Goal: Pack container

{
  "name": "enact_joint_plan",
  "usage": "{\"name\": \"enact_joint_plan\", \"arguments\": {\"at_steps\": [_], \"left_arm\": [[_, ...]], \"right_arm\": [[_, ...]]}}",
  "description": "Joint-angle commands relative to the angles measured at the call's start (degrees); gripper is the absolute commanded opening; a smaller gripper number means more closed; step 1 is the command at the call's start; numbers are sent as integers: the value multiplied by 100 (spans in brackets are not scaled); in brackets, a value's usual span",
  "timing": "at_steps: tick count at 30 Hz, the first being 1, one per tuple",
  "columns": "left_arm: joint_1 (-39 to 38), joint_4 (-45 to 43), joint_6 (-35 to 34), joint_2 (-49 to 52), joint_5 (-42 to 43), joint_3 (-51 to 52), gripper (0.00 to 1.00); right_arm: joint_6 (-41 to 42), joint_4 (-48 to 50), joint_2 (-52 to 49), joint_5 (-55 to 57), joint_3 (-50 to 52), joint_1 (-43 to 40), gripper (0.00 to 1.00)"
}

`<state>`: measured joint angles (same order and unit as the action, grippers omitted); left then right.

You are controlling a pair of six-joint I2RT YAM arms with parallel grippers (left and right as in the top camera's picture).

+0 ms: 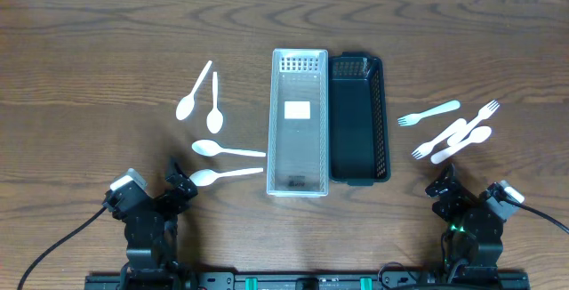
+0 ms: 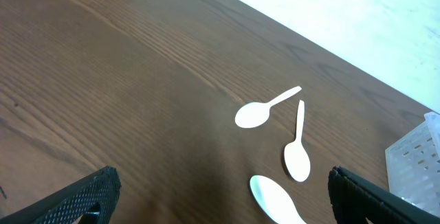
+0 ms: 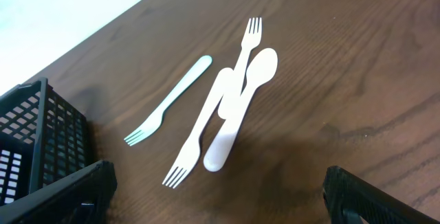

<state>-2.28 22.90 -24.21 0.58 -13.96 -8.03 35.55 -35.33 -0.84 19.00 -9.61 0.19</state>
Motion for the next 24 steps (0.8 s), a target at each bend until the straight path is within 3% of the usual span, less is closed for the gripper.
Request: {"name": "enact_joint_plan", "arguments": {"at_steps": [1, 5, 8, 11, 17, 24], "left_arm": [[28, -127, 33, -35, -297, 127, 98], [22, -286, -162, -35, -201, 127, 98], [24, -238, -225, -35, 199, 127, 98], [24, -227, -225, -33, 1189, 105, 98], [22, -520, -120, -26, 2990, -140, 98], [24, -37, 1032, 796, 3062, -1696, 98]], "right_arm": [[63, -2, 48, 46, 31, 59, 98], [168, 426, 48, -81, 31, 59, 99], [769, 656, 48, -1185, 31, 59, 99], [1296, 885, 48, -2468, 31, 59, 99], [42, 1606, 46, -4199, -9, 59, 99], [-894, 1436, -603, -4194, -887, 59, 99]]}}
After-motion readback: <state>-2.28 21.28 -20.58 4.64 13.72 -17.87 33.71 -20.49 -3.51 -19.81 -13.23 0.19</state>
